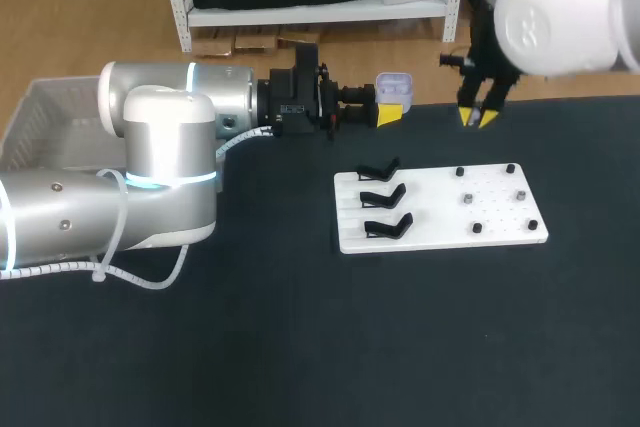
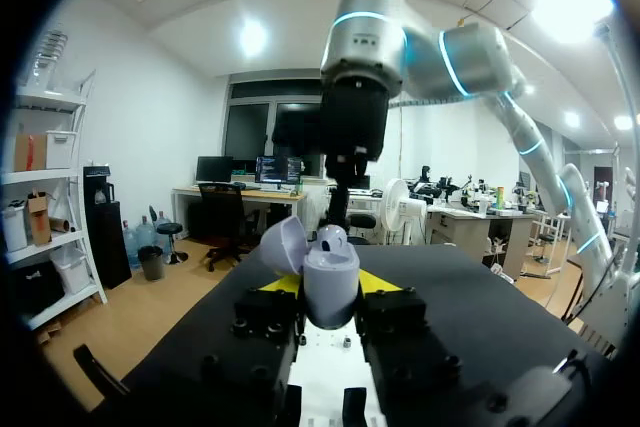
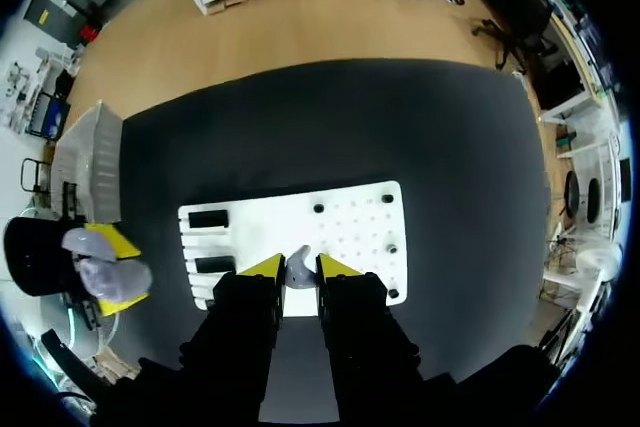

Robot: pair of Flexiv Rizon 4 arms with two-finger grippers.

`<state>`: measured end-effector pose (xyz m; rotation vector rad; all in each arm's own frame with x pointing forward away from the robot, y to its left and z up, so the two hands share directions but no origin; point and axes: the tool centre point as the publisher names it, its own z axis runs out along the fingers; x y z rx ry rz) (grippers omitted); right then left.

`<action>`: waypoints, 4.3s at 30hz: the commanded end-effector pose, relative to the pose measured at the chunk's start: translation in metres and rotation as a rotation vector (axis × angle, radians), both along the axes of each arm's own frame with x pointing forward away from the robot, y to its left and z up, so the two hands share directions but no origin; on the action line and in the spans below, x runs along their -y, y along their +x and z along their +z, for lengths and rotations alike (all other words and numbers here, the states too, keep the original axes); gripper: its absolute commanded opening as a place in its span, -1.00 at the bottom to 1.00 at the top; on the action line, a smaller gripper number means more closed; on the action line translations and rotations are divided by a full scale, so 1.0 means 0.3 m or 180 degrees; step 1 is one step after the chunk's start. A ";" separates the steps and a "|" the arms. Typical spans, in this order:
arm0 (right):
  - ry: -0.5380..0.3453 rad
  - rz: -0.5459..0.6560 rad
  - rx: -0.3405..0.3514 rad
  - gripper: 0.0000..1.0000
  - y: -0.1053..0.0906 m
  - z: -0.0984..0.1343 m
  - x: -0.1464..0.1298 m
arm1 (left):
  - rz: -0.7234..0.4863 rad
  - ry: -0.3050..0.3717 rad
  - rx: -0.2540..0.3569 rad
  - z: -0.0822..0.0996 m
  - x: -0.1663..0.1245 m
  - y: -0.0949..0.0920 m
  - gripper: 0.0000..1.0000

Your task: Pick up each earbud case from the left stands, insert the matching earbuds, close the lid, and place the case in the box.

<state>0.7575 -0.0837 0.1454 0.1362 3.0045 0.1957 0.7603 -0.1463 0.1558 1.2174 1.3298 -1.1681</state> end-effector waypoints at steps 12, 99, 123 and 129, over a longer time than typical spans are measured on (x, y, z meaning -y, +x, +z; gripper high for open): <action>-0.0007 0.0684 0.0179 -1.00 -0.071 0.278 -0.115 | -0.0007 -0.0004 0.0001 -0.002 0.001 0.004 -1.00; -0.0028 0.1945 0.0091 -1.00 -0.031 0.188 -0.398 | -0.0007 -0.0004 0.0001 -0.002 0.001 0.004 -1.00; -0.0151 0.1977 0.0149 -0.44 -0.030 0.183 -0.381 | -0.0007 -0.0004 0.0001 -0.002 0.001 0.004 -1.00; -0.0150 0.1976 0.0162 -0.39 -0.037 0.191 -0.380 | -0.0007 -0.0004 0.0001 -0.002 0.001 0.004 -1.00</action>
